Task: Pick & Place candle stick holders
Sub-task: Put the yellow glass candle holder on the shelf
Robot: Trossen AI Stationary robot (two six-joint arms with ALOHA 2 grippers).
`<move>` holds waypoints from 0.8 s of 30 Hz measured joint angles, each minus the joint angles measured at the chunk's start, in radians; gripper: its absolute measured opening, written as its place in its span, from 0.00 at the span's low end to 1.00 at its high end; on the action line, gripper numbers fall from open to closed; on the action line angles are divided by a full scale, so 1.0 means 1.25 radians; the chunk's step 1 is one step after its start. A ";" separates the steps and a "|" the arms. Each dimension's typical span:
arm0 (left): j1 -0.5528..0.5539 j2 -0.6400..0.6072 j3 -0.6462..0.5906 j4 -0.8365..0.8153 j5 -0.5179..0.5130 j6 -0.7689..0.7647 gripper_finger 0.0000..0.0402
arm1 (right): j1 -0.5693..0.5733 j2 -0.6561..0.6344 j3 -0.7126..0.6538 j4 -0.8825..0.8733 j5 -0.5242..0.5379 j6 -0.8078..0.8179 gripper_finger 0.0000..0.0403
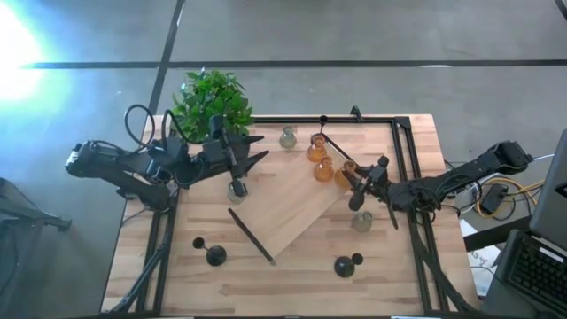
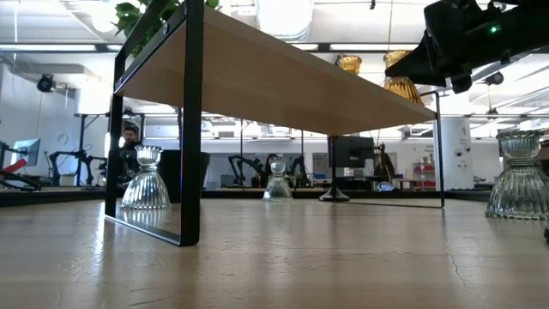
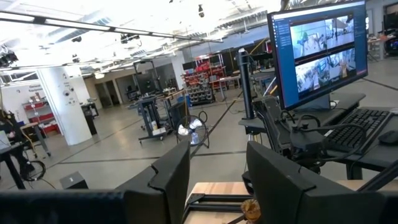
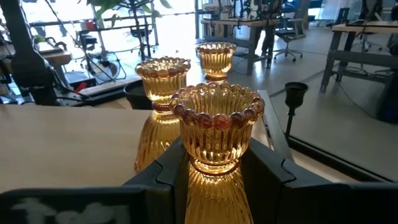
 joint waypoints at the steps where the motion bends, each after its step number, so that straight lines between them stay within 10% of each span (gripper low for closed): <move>1: 0.000 0.000 0.000 0.000 0.000 0.000 0.40 | -0.001 0.000 0.000 0.000 0.000 0.000 0.26; 24: 0.000 0.000 -0.004 -0.001 0.000 -0.002 0.40 | 0.000 0.002 -0.002 0.006 -0.007 -0.049 0.33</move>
